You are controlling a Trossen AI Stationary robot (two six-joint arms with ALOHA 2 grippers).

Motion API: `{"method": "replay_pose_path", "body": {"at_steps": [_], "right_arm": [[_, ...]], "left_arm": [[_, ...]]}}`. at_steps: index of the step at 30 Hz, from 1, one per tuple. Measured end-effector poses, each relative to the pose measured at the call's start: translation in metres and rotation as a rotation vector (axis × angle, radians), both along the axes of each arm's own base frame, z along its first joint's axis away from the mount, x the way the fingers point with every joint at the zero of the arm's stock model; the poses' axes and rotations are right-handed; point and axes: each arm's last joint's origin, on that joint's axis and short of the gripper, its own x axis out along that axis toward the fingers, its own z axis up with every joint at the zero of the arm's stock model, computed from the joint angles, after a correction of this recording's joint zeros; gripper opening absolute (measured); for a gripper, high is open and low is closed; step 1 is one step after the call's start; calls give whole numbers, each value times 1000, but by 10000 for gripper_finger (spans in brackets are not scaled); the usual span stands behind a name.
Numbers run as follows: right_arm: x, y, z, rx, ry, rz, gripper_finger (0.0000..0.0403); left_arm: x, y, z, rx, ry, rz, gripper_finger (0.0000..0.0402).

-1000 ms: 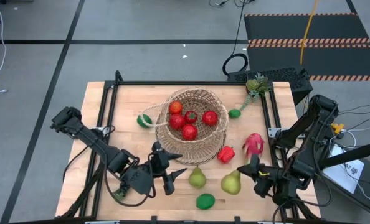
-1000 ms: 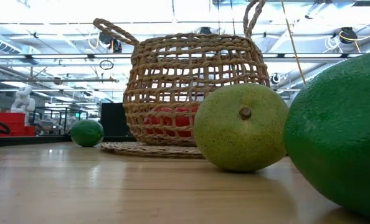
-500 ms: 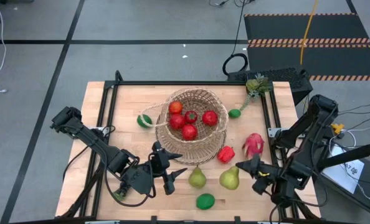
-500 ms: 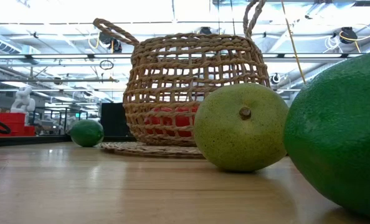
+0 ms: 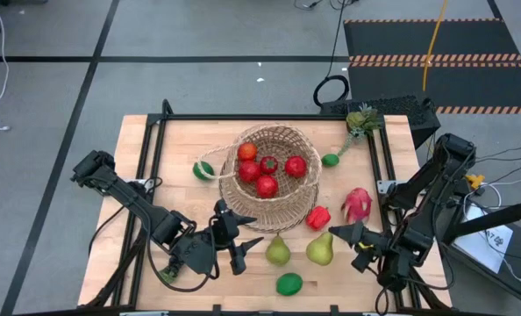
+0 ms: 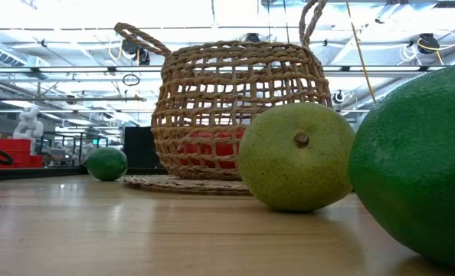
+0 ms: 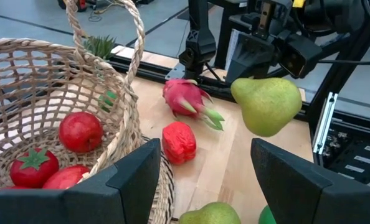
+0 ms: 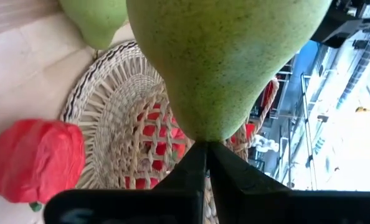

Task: Build produce basket
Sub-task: Put the right green pear into the basket

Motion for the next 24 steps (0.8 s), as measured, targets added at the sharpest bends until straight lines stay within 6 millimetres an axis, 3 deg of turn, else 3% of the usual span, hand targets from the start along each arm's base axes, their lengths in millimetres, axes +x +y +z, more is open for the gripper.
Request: {"method": "replay_pose_path", "body": {"at_steps": [8, 24], "right_arm": [[2, 0, 0, 109, -13, -28, 4], [17, 4, 6, 815, -214, -246, 4]], "left_arm": [[1, -2, -3, 9, 8, -6, 250], [1, -1, -2, 103, 35, -40, 250]]}}
